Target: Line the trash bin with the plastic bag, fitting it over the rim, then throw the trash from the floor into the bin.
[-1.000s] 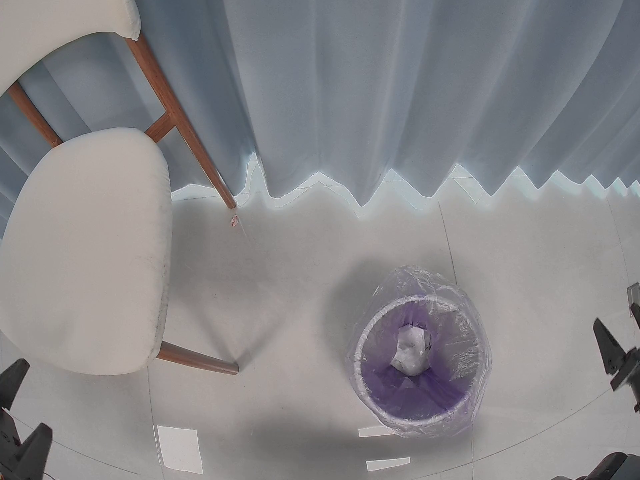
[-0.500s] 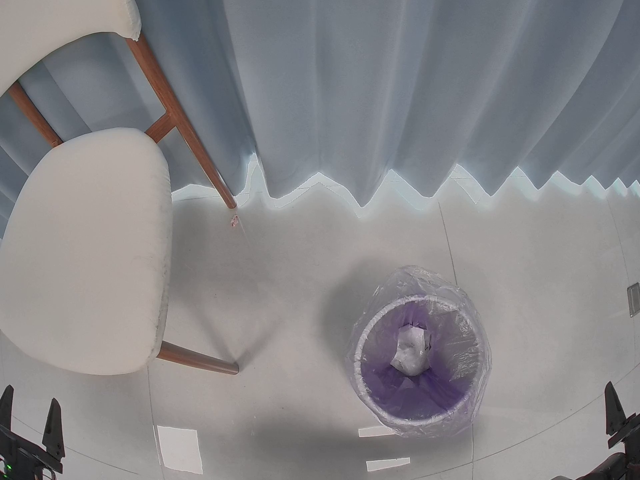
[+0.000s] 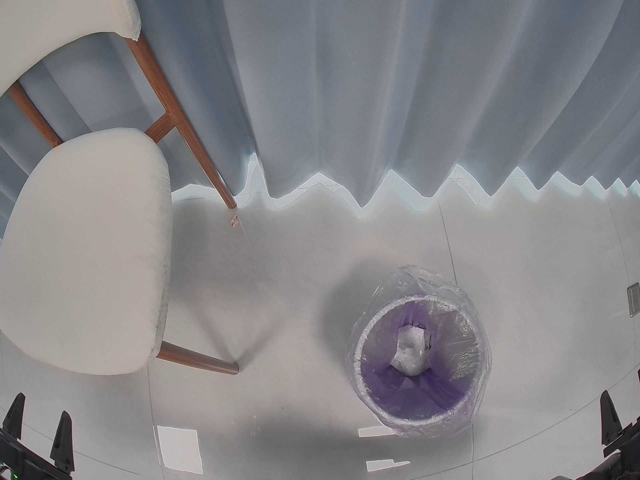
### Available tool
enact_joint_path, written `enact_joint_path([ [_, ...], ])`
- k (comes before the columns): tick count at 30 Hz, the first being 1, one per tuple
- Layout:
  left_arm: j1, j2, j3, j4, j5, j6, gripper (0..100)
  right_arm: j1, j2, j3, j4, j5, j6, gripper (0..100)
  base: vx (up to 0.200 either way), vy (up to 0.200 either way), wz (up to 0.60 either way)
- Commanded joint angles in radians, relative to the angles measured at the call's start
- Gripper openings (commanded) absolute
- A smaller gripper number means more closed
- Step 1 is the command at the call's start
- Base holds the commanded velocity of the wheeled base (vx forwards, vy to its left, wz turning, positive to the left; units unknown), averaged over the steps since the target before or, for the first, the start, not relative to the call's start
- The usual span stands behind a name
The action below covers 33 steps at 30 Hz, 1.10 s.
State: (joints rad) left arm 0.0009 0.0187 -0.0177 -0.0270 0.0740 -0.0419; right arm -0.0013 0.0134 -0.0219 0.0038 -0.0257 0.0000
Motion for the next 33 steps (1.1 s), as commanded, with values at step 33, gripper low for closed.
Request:
enact_joint_path([
  [33,-0.005,-0.017,0.018,0.025,-0.062,0.014,100,0.001,-0.012,0.022,-0.007,0.058,-0.003,100,0.0,0.0,0.0],
])
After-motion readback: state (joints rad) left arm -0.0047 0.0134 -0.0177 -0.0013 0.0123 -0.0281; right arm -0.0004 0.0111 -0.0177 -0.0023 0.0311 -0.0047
